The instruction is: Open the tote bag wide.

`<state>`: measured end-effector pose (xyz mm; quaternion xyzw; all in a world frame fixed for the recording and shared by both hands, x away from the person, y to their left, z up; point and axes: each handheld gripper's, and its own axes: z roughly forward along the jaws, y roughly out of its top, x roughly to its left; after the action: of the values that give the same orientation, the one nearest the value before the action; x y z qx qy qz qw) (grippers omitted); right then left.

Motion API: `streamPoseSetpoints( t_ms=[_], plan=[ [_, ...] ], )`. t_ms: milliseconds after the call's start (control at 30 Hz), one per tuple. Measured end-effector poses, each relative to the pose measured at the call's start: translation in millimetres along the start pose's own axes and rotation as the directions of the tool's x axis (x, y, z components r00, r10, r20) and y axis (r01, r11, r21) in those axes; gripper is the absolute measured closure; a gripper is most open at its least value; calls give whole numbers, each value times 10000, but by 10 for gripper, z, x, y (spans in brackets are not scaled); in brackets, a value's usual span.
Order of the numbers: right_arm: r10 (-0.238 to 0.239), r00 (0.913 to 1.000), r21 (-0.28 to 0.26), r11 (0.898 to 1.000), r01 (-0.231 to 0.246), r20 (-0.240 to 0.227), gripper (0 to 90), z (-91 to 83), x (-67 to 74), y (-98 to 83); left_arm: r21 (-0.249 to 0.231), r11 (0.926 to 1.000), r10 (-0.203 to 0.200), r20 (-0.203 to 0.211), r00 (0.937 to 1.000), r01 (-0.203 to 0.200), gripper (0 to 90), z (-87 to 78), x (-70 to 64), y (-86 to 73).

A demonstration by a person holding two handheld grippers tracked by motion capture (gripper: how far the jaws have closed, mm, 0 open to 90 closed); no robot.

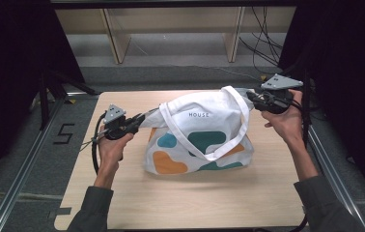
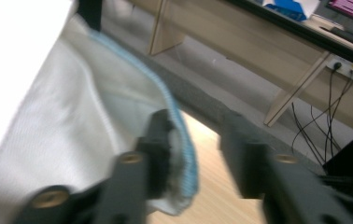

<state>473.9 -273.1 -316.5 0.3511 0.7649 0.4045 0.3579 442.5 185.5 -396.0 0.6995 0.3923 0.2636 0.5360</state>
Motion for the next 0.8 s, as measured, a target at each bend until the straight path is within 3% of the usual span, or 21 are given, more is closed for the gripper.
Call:
streamPoseSetpoints(
  t_ms=[33,67,133,167,267,300,333,400,433,500,567,600,667,700,800],
  plan=[
    [303,9995,-19,9995,-303,-38,560,-21,0,4,46,10000,1,-44,10000,0,818,-20,-6,7],
    [862,9960,-501,9949,-872,-230,499,-151,-81,18,52,10000,25,-128,9999,-24,812,-35,-16,11],
    [1023,9943,-736,9918,-1042,-298,475,-201,-110,18,53,10000,69,-115,9999,-69,809,-36,-12,11],
    [1358,9897,-960,9855,-1396,-452,449,-382,-173,14,30,10000,-33,-89,10000,33,792,-35,-8,8],
    [1379,9870,-1188,9820,-1471,-826,440,-537,-130,-22,-102,9995,-286,-83,9996,285,746,-48,12,8],
    [1299,9852,-1242,9818,-1435,-1119,432,-600,-95,-51,-140,9999,-102,39,9999,102,743,-49,31,11],
    [1345,9740,-1074,9819,-1557,-1822,407,-686,21,-130,-49,9997,-224,96,9997,224,710,-54,33,10],
    [1148,9687,-1150,9831,-1427,-2201,374,-714,136,-208,-140,9987,-490,63,9988,491,630,-72,45,25],
    [1196,9605,-988,9840,-1484,-2513,373,-737,227,-241,-305,9979,-567,-27,9984,566,574,-91,63,48],
    [847,9596,-1081,9872,-1174,-2682,368,-747,338,-285,-554,9922,-1152,-726,9907,1113,495,-172,25,118],
    [634,9609,-1131,9888,-970,-2697,368,-735,366,-294,-622,9924,-1106,-809,9906,1057,460,-212,13,172],
    [602,9618,-1094,9897,-923,-2672,370,-675,426,-317,-827,9903,-1160,-547,9917,1113,413,-293,-18,282],
    [571,9585,-1006,9910,-884,-2795,371,-647,430,-322,-929,9902,-1093,-466,9929,1046,399,-348,-46,344],
    [929,9520,-724,9903,-1189,-2917,380,-583,452,-338,-832,9928,-890,-345,9954,859,401,-430,-112,398],
    [931,9510,-515,9922,-1131,-2949,397,-534,451,-343,-474,9971,-601,-209,9980,591,396,-518,-219,401]
  ],
)
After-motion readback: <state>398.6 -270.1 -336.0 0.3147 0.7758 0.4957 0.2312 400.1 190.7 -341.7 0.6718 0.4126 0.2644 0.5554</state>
